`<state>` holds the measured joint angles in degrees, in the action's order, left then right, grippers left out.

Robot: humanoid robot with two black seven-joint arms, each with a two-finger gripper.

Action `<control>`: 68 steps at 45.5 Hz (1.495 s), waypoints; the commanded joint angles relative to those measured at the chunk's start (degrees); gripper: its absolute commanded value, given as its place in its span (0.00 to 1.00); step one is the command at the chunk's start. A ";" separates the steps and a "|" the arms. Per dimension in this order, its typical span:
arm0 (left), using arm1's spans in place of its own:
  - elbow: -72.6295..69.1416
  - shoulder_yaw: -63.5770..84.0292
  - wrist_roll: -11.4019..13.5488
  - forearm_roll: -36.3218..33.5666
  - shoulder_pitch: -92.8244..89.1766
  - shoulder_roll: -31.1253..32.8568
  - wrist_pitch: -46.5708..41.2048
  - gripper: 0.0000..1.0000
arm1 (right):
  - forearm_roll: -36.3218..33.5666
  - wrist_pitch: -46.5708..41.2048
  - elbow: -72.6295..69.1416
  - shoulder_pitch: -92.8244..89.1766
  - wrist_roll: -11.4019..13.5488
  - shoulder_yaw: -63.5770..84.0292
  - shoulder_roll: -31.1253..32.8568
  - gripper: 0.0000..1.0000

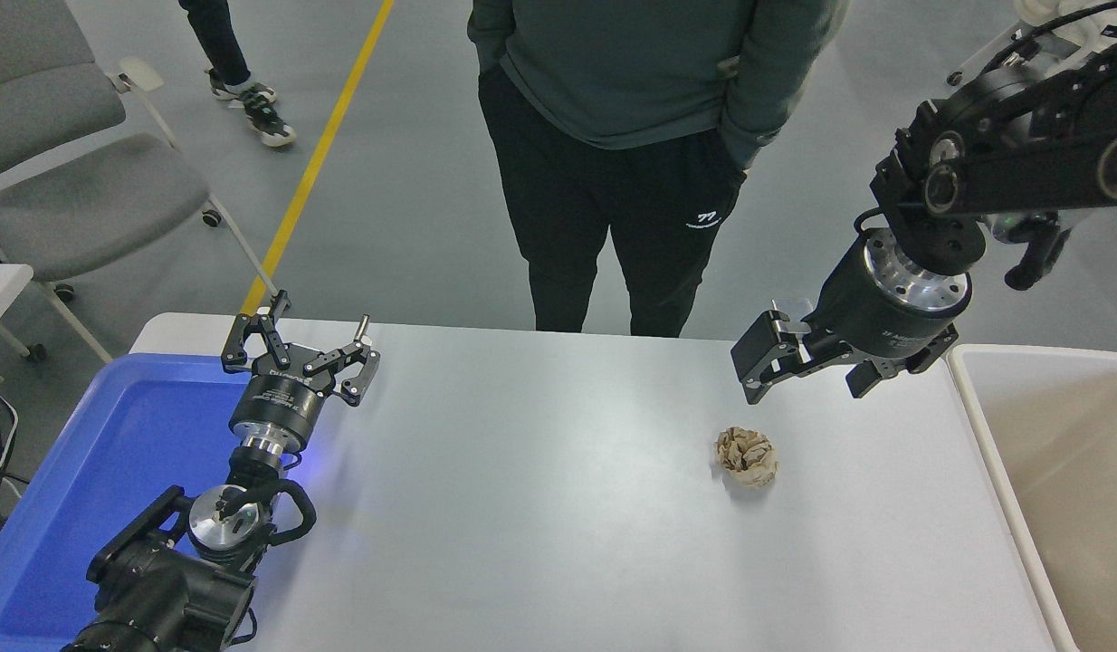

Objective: Pick up paper ball place in dustbin

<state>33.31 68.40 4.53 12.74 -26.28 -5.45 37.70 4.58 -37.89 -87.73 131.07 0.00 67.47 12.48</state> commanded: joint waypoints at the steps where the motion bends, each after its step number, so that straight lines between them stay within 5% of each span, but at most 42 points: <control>1: 0.00 -0.03 0.04 -0.08 0.00 0.00 0.00 0.99 | -0.01 0.10 -0.07 0.06 0.00 0.03 0.53 1.00; 17: 0.00 0.06 -0.05 0.18 0.00 0.00 0.00 0.99 | 0.78 0.28 1.94 -2.39 0.00 -0.32 0.53 1.00; 35: 0.00 0.06 -0.05 0.18 0.00 0.00 0.00 0.99 | 1.92 6.25 24.43 -19.87 0.00 -1.46 -0.88 1.00; 48: 0.00 0.06 -0.05 0.18 0.00 0.00 0.00 0.99 | 15.81 11.08 41.06 -39.30 0.18 -16.84 3.16 1.00; 68: 0.00 0.06 -0.05 0.10 0.00 0.00 0.09 0.99 | 18.80 19.08 46.33 -53.98 0.35 -19.04 -2.64 1.00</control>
<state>33.31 68.47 4.48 12.89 -26.28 -5.45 37.72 21.02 -23.17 -46.03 85.91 0.33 50.77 12.78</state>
